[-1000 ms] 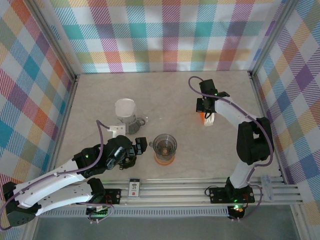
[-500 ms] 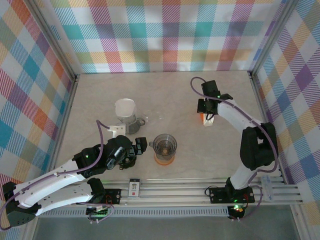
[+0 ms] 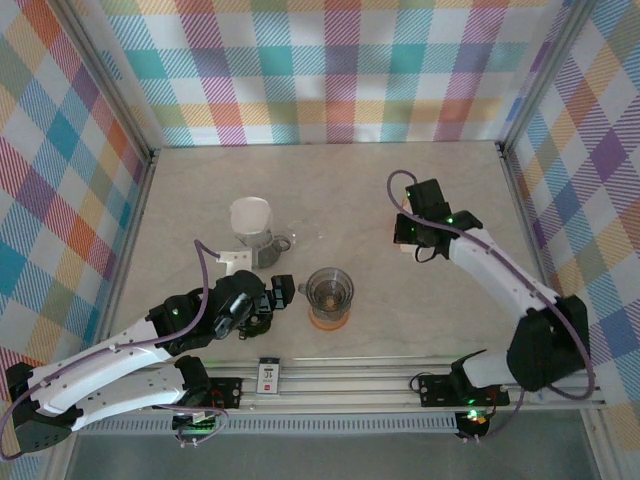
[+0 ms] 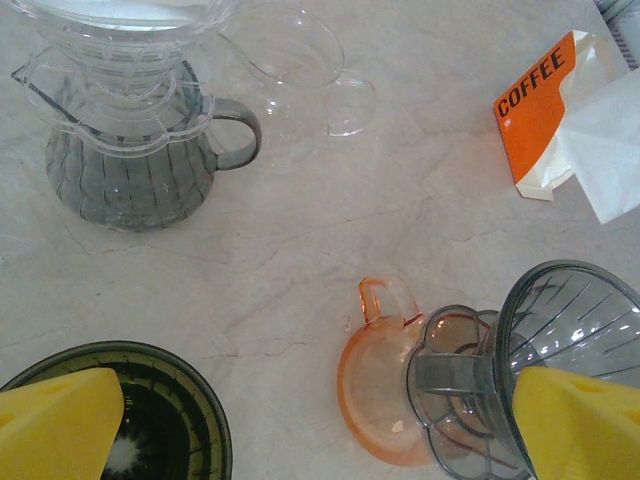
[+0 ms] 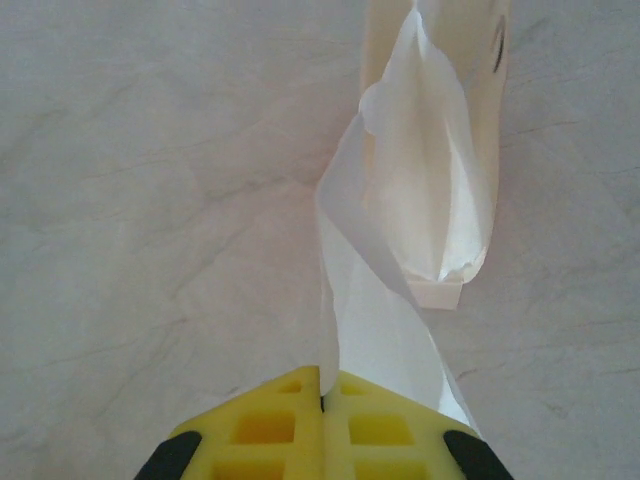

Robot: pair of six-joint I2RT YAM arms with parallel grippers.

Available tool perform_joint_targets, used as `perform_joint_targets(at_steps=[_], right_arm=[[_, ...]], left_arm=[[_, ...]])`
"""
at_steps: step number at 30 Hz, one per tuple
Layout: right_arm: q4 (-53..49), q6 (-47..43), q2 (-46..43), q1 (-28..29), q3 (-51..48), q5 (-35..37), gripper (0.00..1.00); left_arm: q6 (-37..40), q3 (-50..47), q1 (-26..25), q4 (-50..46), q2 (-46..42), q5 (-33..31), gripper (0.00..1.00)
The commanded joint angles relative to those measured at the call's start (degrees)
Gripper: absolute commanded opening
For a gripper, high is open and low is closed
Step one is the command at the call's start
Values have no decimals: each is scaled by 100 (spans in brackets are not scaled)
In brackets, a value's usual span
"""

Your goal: Place the coffee filter in the dripper

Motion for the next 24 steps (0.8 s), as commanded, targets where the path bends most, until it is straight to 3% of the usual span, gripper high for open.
perform_joint_targets(at_steps=[1,6,14,24], right_arm=[[-417,220,-538,229,-97,-73,0],[-915,314,-1401,616,-21,-435,0],[-1870,65,-2008,1153,687,-1825,0],[-3065,103,-1505,2364,1820,-1652,0]], left_arm=[[50,121,-39,70,8,-5,100],[71,143,-43,16,8,30,100],[74,178,-43,-68,25,114,100],[95,204,-43,-125,68,153,100]])
